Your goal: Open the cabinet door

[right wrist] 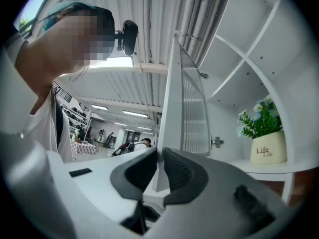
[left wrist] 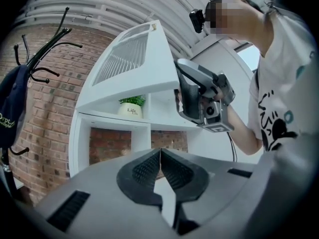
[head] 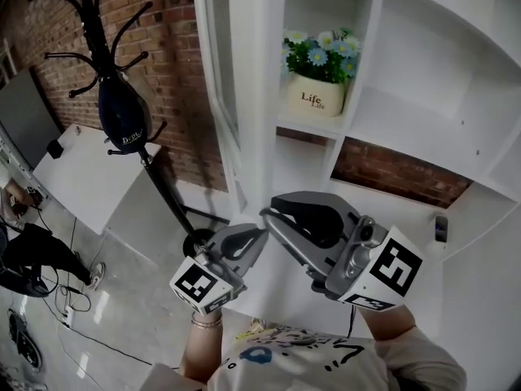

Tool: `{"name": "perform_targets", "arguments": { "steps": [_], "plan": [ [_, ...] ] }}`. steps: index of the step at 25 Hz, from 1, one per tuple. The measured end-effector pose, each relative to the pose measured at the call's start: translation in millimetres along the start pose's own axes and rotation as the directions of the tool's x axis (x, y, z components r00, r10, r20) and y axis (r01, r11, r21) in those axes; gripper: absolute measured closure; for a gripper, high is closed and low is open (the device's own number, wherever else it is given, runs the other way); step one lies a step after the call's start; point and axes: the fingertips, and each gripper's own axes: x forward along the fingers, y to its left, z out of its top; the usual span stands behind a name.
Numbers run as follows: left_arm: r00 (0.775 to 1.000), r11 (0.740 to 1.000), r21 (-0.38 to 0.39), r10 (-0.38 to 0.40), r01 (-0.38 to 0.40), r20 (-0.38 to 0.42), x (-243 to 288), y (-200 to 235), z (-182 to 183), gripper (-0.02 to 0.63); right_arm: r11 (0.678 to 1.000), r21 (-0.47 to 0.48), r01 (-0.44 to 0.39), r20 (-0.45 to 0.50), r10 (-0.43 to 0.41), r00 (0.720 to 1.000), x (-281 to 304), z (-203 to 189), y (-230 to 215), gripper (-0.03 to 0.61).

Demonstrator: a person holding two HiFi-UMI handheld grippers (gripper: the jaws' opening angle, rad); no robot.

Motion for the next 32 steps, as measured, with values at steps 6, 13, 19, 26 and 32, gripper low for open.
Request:
{"name": "perform_targets", "arguments": {
  "steps": [6, 13, 19, 26, 32],
  "plan": [
    [0.997, 0.997, -0.025, 0.078, -0.078, 0.009, -20, 10, -4, 0.594, 0.993, 0.044, -0.109, 0.029, 0.108, 0.994, 22, -1, 18, 0.528],
    [0.988, 0.987, -0.028, 0.155, -0.155, -0.003, -43, 16, -3, 0.594, 0.978, 0.063, -0.200, 0.057, 0.196, 0.979, 42, -3, 33, 0.531],
    [0.974, 0.974, -0.027, 0.226, -0.226, -0.008, -65, 24, -4, 0.594, 0.964, 0.067, -0.256, 0.075, 0.251, 0.965, 64, -5, 46, 0.531],
    [0.955, 0.954, -0.031, 0.298, -0.298, 0.002, -88, 32, -3, 0.594, 0.954, 0.060, -0.295, 0.087, 0.289, 0.953, 87, -8, 56, 0.534],
    [0.940, 0.940, -0.028, 0.340, -0.340, 0.002, -101, 40, 0, 0.594, 0.950, 0.040, -0.309, 0.075, 0.306, 0.949, 103, -14, 62, 0.538]
  ]
}}
